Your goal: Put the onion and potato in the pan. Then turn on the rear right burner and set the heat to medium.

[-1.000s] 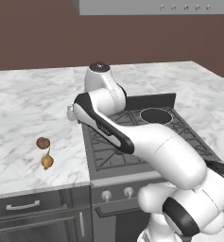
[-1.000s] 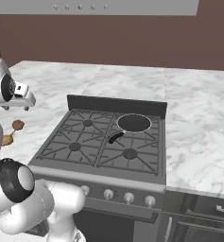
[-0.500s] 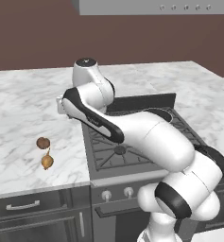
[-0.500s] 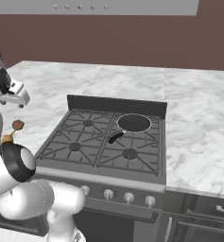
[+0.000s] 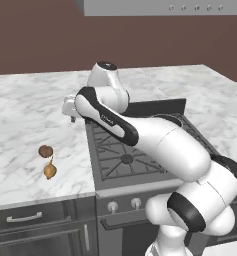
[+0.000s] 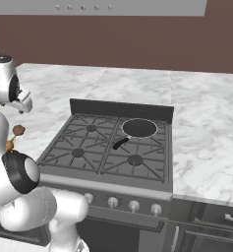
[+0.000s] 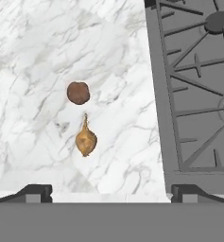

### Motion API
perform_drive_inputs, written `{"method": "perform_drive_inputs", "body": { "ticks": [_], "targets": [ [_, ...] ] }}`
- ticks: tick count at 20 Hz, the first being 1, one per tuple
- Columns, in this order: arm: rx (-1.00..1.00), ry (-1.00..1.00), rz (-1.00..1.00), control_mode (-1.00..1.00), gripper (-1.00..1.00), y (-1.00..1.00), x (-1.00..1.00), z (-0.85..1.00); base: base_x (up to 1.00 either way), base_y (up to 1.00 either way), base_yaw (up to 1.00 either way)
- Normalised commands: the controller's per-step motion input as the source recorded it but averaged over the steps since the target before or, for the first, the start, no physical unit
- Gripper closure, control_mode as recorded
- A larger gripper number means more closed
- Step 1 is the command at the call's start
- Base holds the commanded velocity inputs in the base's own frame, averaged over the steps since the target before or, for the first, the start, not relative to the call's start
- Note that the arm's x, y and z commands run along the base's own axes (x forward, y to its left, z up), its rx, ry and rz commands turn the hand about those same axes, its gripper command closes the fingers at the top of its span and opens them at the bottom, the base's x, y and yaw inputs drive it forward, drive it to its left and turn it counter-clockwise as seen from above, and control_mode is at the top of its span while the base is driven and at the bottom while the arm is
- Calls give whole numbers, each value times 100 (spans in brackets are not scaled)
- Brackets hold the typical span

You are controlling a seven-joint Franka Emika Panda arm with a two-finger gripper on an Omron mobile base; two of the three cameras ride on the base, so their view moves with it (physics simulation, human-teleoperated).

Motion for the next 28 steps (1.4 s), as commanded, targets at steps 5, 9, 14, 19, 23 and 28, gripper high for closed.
{"method": "perform_drive_inputs", "body": {
  "ticks": [5, 9, 14, 19, 23, 28],
  "targets": [
    [0, 0, 0, -100, -100, 0, 0, -11, 0, 0, 0],
    [0, 0, 0, -100, -100, 0, 0, -17, 0, 0, 0],
    [-1, 6, 0, -100, -100, 18, 4, -13, 0, 0, 0],
    [-10, 19, 0, -100, -100, 44, 14, -21, 0, 0, 0],
    [-16, 20, 0, -100, -100, 56, 16, -25, 0, 0, 0],
    [-19, 17, 0, -100, -100, 46, 11, -6, 0, 0, 0]
  ]
}}
